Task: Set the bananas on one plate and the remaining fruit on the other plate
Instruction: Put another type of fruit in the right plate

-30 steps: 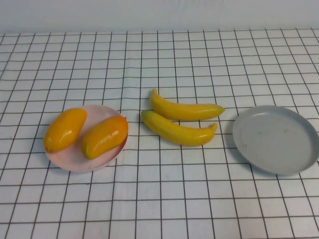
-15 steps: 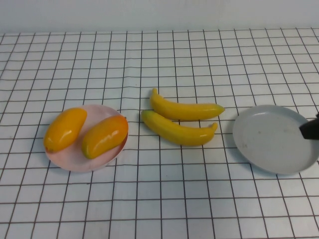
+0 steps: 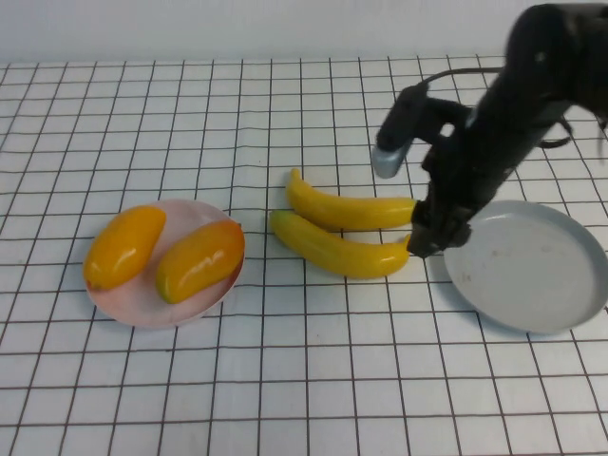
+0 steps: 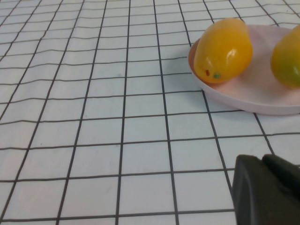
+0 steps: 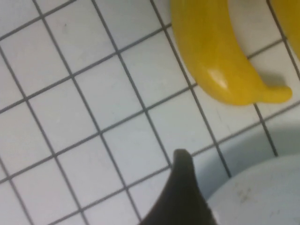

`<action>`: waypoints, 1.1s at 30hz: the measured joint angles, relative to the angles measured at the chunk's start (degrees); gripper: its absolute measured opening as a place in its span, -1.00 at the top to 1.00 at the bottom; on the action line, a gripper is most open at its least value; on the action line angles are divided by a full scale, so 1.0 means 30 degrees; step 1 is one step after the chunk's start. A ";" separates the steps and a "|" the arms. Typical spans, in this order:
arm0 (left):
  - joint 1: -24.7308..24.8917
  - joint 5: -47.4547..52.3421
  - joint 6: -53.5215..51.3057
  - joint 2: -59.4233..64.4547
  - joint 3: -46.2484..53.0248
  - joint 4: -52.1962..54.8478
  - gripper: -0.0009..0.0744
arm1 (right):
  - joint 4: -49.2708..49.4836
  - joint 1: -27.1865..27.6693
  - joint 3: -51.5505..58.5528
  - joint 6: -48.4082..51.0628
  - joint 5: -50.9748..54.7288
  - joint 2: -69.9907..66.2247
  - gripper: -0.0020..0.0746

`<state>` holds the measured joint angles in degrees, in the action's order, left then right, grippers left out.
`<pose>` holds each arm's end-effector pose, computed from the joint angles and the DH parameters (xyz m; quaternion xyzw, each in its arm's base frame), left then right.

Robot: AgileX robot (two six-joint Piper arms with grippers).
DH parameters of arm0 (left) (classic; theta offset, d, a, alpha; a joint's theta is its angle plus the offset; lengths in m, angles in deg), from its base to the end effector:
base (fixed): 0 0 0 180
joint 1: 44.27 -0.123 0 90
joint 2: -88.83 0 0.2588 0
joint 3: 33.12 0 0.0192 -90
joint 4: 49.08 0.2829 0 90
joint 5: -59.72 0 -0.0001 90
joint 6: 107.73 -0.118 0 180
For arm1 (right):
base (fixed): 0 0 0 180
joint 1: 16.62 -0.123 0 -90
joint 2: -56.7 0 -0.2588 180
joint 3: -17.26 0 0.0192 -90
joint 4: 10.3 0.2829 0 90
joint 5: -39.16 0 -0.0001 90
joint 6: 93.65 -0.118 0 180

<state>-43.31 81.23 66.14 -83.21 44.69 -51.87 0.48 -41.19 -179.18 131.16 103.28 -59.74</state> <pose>0.1370 -0.0044 0.1638 0.0369 0.8043 0.0061 0.5930 0.3825 0.1967 0.2128 -0.5374 0.8272 0.0638 0.1511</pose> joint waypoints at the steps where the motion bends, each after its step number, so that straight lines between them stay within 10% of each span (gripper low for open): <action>1: 0.0000 0.0000 0.0000 0.0000 0.0000 0.0000 0.99 | -0.0197 -0.0341 -0.0812 0.0032 0.0113 -0.0766 -0.34; 17: 0.0000 0.0000 0.0000 0.0000 0.0000 0.0000 0.99 | 0.0566 -0.1985 -0.6724 0.0070 0.0252 -0.7567 -0.35; 23: 0.0000 0.0000 0.0000 0.0000 0.0000 0.0000 0.99 | 0.0566 -0.1985 -0.6858 0.0070 0.0252 -0.7676 0.12; 33: 0.0000 0.0010 0.0000 0.0000 0.0000 0.0000 0.99 | -0.0028 -0.1804 -0.6598 -0.5453 0.1771 -0.5322 0.10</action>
<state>-43.31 81.26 66.14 -83.21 44.69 -51.87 0.39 -46.60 -198.97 114.81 108.59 -75.71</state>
